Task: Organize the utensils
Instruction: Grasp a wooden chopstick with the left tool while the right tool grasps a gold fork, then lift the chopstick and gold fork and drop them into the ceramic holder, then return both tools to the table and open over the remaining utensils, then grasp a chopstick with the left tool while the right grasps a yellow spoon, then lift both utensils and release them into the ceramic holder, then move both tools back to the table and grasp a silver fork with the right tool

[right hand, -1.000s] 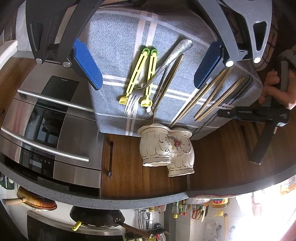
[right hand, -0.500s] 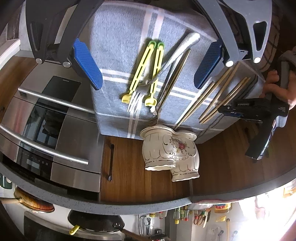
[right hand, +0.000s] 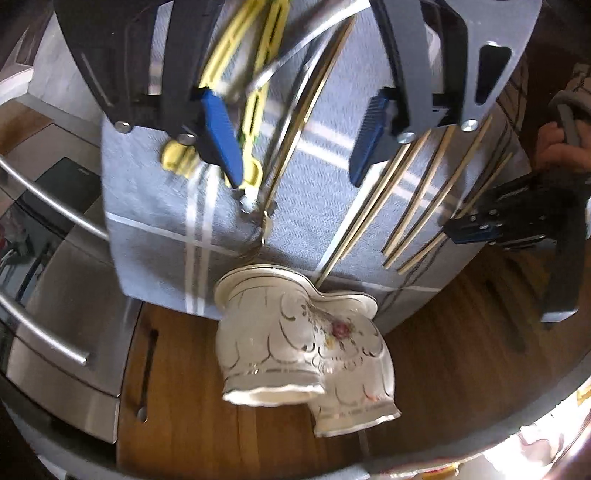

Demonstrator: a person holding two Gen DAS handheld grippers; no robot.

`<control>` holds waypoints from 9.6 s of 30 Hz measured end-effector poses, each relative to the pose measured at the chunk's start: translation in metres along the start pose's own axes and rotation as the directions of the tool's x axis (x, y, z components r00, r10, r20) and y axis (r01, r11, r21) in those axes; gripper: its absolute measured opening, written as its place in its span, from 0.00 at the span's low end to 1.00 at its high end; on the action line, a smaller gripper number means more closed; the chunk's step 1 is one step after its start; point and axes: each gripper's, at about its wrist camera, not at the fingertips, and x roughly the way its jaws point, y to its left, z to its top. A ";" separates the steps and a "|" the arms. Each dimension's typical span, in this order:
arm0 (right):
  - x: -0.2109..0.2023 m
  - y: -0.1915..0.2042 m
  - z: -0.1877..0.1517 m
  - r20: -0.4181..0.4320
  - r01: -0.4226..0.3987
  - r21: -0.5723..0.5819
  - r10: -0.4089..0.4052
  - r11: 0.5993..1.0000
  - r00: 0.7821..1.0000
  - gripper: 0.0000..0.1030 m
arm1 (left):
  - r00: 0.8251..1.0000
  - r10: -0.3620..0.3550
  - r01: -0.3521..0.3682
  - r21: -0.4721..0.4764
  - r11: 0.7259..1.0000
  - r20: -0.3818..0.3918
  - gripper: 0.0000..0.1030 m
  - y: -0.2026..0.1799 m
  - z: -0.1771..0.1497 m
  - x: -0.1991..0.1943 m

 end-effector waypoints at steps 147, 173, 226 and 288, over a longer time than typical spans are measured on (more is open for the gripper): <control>-0.048 -0.072 -0.038 0.001 0.037 0.117 -0.037 0.992 0.999 0.28 | 0.996 -0.040 0.034 0.074 0.997 0.075 0.28 -0.032 0.001 0.005; -0.004 -0.086 -0.019 -0.210 0.108 0.006 -0.104 0.994 0.972 0.17 | 1.000 -0.016 0.015 0.078 0.997 0.014 0.14 -0.012 0.005 0.004; -0.080 -0.067 0.136 0.362 -0.108 0.123 0.057 0.987 0.930 0.09 | 0.846 -0.181 0.212 -0.005 0.977 0.501 0.04 0.008 0.149 -0.117; -0.048 -0.047 0.072 0.314 0.071 0.055 -0.085 0.996 0.946 0.32 | 0.868 -0.069 0.076 0.007 0.997 0.492 0.47 -0.005 0.079 -0.057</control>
